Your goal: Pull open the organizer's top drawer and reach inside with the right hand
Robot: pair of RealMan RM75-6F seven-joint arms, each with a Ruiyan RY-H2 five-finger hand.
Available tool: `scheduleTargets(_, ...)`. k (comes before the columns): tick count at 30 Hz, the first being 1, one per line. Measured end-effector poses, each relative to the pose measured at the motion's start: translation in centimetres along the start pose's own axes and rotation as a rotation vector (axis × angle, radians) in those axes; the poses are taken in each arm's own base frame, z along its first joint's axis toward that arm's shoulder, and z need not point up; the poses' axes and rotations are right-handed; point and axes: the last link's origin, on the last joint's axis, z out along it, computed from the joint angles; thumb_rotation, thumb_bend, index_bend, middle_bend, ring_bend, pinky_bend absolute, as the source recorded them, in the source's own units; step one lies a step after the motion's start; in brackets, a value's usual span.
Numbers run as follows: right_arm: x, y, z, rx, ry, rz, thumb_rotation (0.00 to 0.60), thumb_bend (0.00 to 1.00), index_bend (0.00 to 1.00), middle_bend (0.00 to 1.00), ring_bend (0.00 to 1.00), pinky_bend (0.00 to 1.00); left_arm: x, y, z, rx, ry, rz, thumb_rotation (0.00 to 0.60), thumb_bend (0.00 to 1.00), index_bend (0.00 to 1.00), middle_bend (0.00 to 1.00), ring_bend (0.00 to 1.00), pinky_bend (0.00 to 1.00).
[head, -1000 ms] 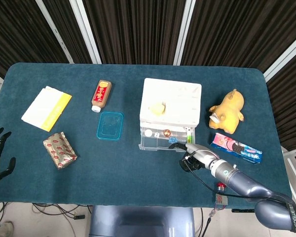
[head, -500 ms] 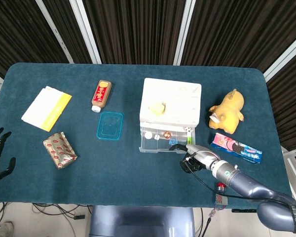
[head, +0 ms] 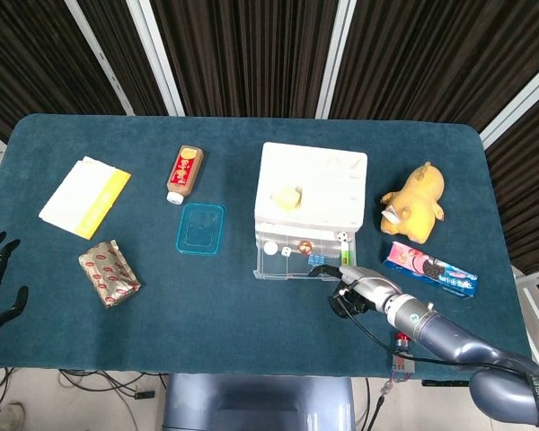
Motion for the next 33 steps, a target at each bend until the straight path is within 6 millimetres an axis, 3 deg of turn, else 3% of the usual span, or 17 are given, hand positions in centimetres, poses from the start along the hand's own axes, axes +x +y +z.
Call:
scheduleTargets(17,0.1,0.2,-0.3,-0.005,-0.002,0.002,0.600,0.65,0.22,0.87,0.91,0.91,0.0,0.0,0.0,0.000,0.001,0.001,0.600,0.42,0.10,0.03,0.00,0.00)
scheduleTargets(25,0.3,-0.4,-0.3,0.021,0.022,0.013,0.600,0.50,0.22,0.87,0.91,0.91,0.0,0.0,0.0,0.000,0.001,0.001,0.600,0.42,0.10,0.03,0.00,0.00)
scheduleTargets(33,2.1,-1.2,-1.3,0.036,0.093,-0.025,0.600,0.44,0.22,0.87,0.91,0.91,0.1,0.1,0.0,-0.006,0.008,-0.005,0.600,0.42,0.10,0.03,0.00,0.00)
